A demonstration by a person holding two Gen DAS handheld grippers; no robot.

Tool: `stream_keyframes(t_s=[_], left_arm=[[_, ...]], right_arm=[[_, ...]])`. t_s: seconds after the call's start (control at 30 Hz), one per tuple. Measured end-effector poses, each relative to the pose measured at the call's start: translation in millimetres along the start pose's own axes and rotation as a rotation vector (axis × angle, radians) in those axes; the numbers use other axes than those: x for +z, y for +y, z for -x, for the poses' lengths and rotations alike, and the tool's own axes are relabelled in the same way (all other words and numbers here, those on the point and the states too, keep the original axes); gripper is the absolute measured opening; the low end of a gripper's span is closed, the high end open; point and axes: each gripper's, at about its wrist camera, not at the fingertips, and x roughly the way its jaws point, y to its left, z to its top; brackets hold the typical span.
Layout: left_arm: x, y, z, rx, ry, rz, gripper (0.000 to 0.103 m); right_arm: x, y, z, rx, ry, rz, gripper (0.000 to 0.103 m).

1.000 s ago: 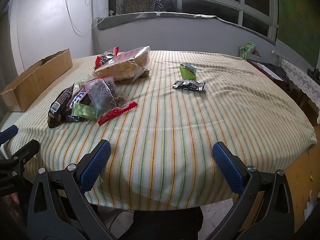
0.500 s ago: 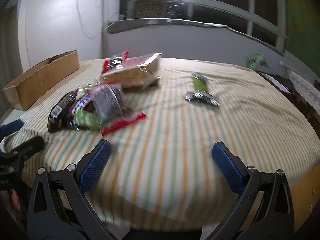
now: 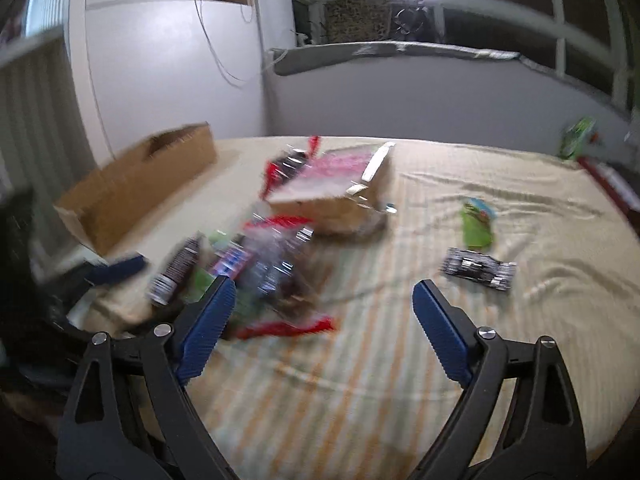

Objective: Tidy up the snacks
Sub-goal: 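Grasp the Snickers bar with the left tool while the right tool grasps the red-topped candy bag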

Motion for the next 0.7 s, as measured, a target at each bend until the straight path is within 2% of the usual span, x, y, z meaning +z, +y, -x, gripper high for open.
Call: stream_keyframes(t_s=[0.1, 0.17, 0.2, 0.3, 0.33, 0.37, 0.4, 0.43, 0.47, 0.53, 0.7], left_arm=[[-0.9, -0.7, 0.8, -0.006, -0.003, -0.011, 0.085], [-0.2, -1.4, 0.2, -0.016, -0.003, -0.021, 0.073], [0.4, -0.7, -0.2, -0.017, -0.001, -0.021, 0.071], [1.6, 4.3, 0.0, -0.026, 0.000, -0.005, 0.064], [1.4, 5.9, -0.2, -0.027, 0.002, -0.006, 0.060], [1.4, 7.2, -0.1, -0.025, 0.002, -0.007, 0.054], [1.7, 9.2, 0.7, -0.026, 0.000, -0.002, 0.050], [1.8, 11.3, 1.2, -0.027, 0.000, 0.003, 0.039], [1.7, 13.9, 2.0, -0.021, -0.002, 0.011, 0.034], [0.8, 19.8, 3.8, -0.025, -0.008, 0.030, 0.029], [-1.1, 24.3, 7.6, -0.019, -0.015, 0.044, 0.029]], right_arm=[[9.3, 0.7, -13.3, 0.028, 0.054, -0.020, 0.092], [13.2, 1.4, -27.1, 0.042, 0.089, -0.035, 0.084], [13.1, 2.3, -30.3, 0.051, 0.095, -0.041, 0.082], [12.6, 2.6, -43.2, 0.073, 0.121, -0.070, 0.068], [11.4, 0.7, -43.5, 0.088, 0.112, -0.085, 0.048], [10.6, 0.2, -43.2, 0.099, 0.109, -0.092, 0.036], [8.9, -0.4, -43.1, 0.095, 0.112, -0.096, 0.035], [6.0, -1.4, -40.7, 0.093, 0.110, -0.099, 0.035], [3.0, -2.1, -36.4, 0.091, 0.102, -0.109, 0.035], [-2.9, -6.4, -24.1, 0.075, 0.073, -0.140, 0.035], [-9.3, -11.7, -12.8, 0.031, 0.068, -0.160, 0.035]])
